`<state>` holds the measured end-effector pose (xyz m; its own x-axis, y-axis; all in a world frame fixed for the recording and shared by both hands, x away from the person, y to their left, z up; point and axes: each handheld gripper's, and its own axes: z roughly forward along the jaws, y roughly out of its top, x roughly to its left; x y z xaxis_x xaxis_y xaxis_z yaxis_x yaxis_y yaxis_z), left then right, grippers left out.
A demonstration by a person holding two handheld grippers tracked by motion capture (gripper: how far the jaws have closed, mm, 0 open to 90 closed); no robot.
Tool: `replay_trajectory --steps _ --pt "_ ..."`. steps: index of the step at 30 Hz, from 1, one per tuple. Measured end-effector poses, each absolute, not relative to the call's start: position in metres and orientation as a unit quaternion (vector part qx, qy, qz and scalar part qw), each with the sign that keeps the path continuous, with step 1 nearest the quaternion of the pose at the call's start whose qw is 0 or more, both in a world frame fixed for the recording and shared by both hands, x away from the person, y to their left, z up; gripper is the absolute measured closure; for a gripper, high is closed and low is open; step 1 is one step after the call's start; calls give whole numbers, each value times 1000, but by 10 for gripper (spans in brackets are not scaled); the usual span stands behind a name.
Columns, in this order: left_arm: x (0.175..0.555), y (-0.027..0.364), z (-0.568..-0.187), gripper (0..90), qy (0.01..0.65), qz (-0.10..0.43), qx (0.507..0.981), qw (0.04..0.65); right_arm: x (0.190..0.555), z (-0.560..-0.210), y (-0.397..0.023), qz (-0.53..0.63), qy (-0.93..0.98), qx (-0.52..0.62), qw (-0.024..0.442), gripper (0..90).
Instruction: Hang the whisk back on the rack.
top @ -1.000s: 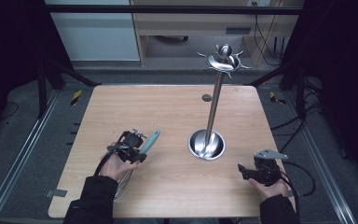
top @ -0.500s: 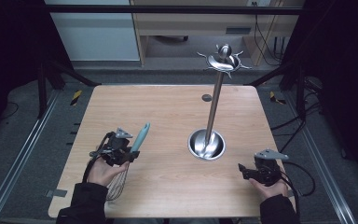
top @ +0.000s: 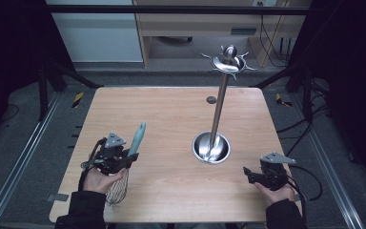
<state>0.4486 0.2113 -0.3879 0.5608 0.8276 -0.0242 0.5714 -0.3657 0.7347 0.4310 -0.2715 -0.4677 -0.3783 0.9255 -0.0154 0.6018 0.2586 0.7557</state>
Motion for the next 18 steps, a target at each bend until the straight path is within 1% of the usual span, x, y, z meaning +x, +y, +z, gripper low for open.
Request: replay_trajectory --steps 18 --pt "436 228 -361 691 425 218 769 425 431 -468 -273 341 756 502 243 275"
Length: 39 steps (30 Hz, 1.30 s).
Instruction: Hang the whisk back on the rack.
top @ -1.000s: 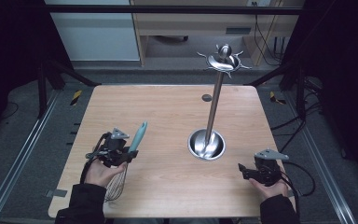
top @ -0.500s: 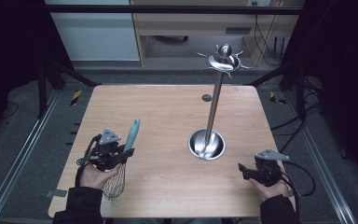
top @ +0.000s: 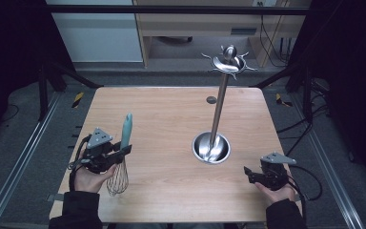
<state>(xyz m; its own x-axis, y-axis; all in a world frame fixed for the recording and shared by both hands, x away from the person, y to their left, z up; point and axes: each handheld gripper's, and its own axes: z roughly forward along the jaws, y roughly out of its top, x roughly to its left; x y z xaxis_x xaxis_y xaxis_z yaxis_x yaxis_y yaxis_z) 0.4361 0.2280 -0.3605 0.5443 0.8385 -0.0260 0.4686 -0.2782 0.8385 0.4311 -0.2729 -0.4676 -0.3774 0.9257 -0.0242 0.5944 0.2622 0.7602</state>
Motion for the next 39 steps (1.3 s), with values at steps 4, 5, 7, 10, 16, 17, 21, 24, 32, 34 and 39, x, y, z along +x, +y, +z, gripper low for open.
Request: replay_trajectory --steps 4,5,7,10,16,17,21,24,32,34,39 --pt "435 229 -354 691 421 216 763 441 431 -468 -273 342 755 503 244 275" --pt "435 229 -353 691 420 215 762 444 431 -468 -273 343 755 504 243 274" --pt "435 228 -351 691 420 210 758 452 431 -467 -272 344 754 507 239 274" --pt "435 225 -348 691 416 213 757 457 432 -467 -272 343 754 504 246 272" --pt "436 216 -337 691 401 216 756 471 433 -466 -273 342 754 503 248 270" --pt "437 214 -336 691 398 215 758 471 433 -466 -273 342 754 504 247 269" --pt "438 204 -332 690 384 218 764 471 433 -467 -272 343 753 506 244 268" --pt "439 201 -327 691 379 216 763 476 434 -467 -272 342 754 504 246 269" --pt "444 196 -313 690 372 213 759 490 434 -467 -272 342 753 506 246 279" --pt "445 193 -311 690 369 209 759 494 434 -467 -272 344 753 505 246 285" --pt "448 183 -309 690 362 203 765 492 434 -467 -272 344 753 504 245 291"
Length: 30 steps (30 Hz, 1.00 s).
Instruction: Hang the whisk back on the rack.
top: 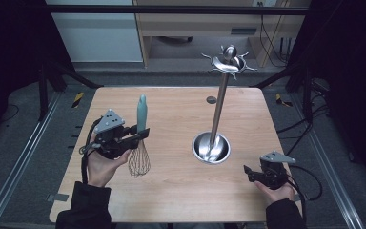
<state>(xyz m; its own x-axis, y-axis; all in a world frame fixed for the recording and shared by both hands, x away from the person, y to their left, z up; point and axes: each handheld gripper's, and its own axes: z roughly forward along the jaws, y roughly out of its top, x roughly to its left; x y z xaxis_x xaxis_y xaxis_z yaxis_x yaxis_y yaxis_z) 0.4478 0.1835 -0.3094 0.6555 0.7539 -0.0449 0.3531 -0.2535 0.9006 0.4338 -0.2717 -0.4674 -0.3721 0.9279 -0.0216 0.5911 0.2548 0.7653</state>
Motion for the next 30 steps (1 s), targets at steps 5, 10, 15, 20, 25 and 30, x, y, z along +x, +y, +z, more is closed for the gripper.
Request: replay_trajectory --steps 5,10,15,20,25,30 --pt "453 172 -307 690 358 200 766 496 434 -467 -272 345 753 504 244 295" --pt "456 161 -303 690 349 198 770 496 434 -467 -272 344 755 501 247 294" --pt "459 151 -295 690 341 194 772 500 434 -468 -271 343 754 503 245 294" --pt "461 141 -288 690 334 192 773 504 434 -468 -271 340 757 500 246 294" --pt "463 132 -283 690 327 193 775 505 433 -467 -272 345 754 505 239 293" --pt "465 123 -277 690 322 190 777 506 433 -467 -271 346 754 505 238 290"
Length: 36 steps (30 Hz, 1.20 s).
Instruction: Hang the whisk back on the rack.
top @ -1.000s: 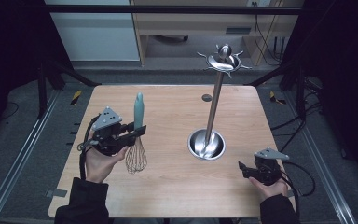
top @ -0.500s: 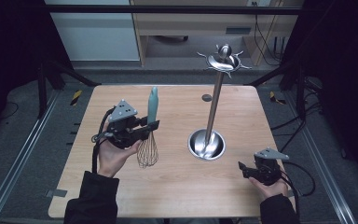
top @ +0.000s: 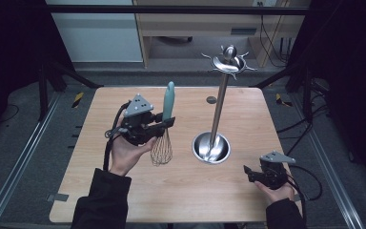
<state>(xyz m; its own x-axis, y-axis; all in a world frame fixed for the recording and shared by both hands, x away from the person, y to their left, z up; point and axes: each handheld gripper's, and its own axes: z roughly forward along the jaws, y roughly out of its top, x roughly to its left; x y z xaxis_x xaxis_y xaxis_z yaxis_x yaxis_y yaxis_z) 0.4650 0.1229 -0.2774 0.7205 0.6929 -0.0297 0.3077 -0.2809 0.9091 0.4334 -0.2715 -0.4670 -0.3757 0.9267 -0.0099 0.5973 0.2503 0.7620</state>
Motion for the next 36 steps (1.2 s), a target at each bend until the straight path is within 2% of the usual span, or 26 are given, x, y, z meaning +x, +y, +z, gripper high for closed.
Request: replay_trajectory --steps 36 --pt "479 77 -244 690 292 200 788 504 434 -467 -274 348 752 501 247 291"
